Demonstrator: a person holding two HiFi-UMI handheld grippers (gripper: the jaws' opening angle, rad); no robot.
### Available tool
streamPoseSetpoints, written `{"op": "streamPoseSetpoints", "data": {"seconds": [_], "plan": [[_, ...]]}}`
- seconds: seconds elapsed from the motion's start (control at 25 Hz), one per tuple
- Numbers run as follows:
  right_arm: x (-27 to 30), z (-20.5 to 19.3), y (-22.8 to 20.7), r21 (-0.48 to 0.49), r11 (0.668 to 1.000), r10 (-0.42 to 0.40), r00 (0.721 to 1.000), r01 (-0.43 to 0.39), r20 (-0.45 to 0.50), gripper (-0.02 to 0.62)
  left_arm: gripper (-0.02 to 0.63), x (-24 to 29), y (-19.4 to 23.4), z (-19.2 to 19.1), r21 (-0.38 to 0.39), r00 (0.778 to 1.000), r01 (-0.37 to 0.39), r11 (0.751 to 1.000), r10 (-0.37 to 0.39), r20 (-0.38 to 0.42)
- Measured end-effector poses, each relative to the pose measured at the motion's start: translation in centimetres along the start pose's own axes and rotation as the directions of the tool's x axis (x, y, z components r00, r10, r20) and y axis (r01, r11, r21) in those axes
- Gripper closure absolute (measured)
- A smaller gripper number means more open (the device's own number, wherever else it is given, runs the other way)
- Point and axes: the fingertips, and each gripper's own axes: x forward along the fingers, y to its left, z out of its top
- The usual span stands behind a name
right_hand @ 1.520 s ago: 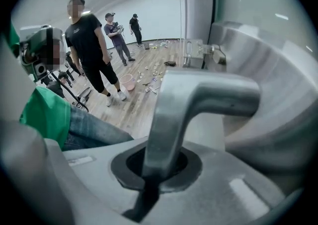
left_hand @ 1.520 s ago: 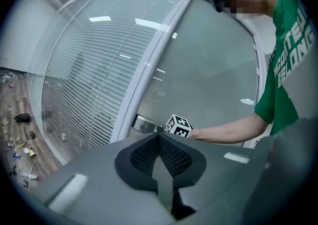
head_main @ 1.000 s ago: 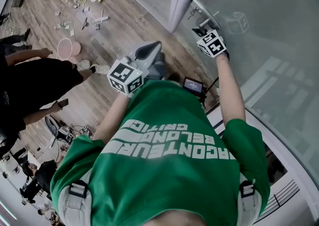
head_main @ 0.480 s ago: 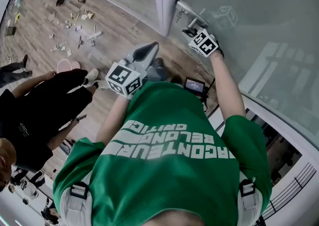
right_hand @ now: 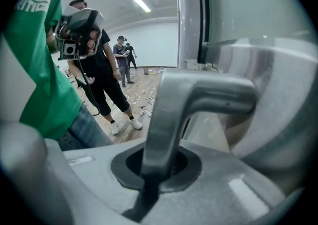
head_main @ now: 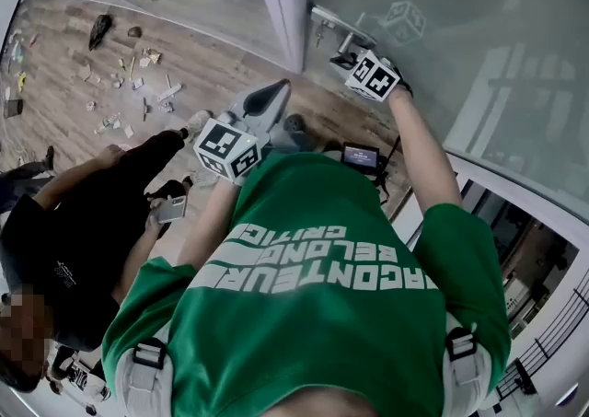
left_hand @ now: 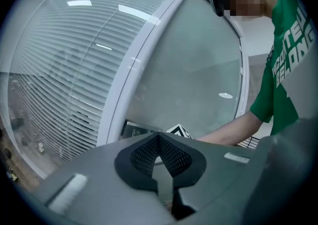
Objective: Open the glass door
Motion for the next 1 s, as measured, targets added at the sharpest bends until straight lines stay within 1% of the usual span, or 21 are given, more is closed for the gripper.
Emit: {"op": "streamPoseSetpoints", "data": {"seconds": [0.2,0.48,0.64,0.8,1.0], "plan": [[0.5,0.2,0.2,0.008,1.0,-0.004,1.0,0.004,-0.007,0.604,0.595,-0.2,0.6,-0.8,0.02,0.999,0.044,0.999,-0.043,-0.025],[0.4,1.2,0.3,0.02,1.0,-0.005,1.0,0.005,-0.025,0.607,0.595,0.5,-1.3,-1.7,0.025,0.991,0.116,0.993,-0.114,-0.064],[0.8,0.7,-0.1,0.034,0.999,-0.009,1.0,0.01,-0.029,0.607,0.595,1.9,-1.4,-2.3,0.035,0.992,0.109,0.993,-0.107,-0.066],[0.2,0.1,-1.2,0.049,0.999,-0.002,0.999,0.004,-0.035,0.607,0.595,4.1,-2.2,-1.6,0.028,0.994,0.094,0.995,-0.092,-0.066],[0.1,0.2,-1.8,0.074,0.997,0.001,0.998,0.004,-0.063,0.606,0.595,5.5,-2.6,-1.0,0.034,0.993,0.102,0.994,-0.099,-0.068]]}}
